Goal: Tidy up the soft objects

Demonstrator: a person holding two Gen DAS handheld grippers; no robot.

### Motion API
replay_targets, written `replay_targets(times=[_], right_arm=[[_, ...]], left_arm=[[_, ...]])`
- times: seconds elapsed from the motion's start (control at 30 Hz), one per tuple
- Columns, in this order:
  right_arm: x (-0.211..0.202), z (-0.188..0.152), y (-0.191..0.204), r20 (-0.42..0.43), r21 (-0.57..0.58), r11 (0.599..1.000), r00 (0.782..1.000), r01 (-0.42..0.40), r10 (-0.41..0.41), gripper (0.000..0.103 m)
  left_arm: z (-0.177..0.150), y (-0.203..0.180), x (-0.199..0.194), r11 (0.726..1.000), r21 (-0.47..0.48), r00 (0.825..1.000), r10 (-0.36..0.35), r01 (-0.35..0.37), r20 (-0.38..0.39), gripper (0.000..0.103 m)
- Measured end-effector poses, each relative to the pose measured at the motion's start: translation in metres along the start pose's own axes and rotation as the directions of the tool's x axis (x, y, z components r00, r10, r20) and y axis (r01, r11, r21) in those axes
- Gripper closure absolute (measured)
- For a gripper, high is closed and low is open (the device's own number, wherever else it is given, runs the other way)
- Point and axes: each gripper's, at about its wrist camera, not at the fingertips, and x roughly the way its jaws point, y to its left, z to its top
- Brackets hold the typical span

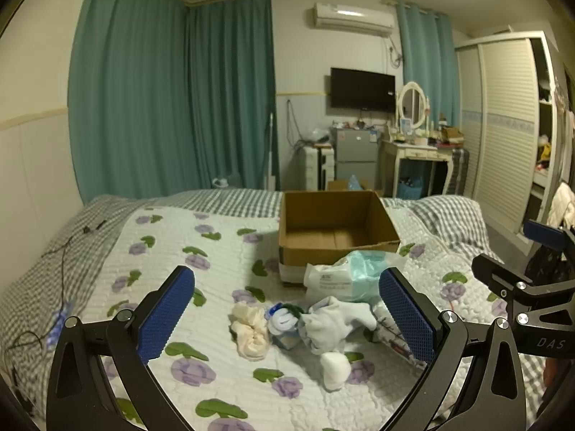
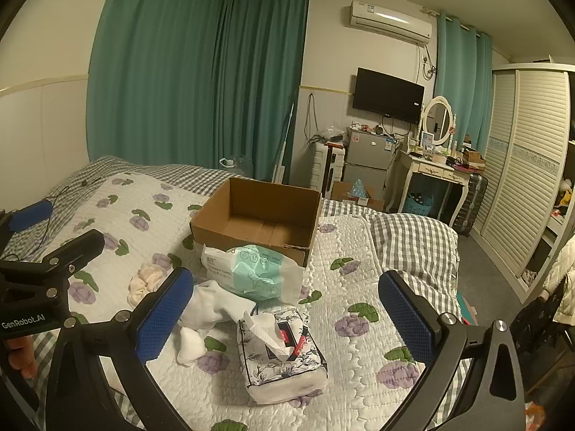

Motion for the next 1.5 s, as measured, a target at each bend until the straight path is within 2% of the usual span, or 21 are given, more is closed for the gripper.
replay_targets(times=[1.5], right_arm=[[0.0015, -0.0041, 0.0003, -0.020, -0.001, 1.000, 1.000, -0.003, 0.003, 0.000]], left_arm=[[-0.0028, 0.0009, -0.0001, 1.000, 0.012, 1.000, 0.000, 0.000, -0.014, 0.000]])
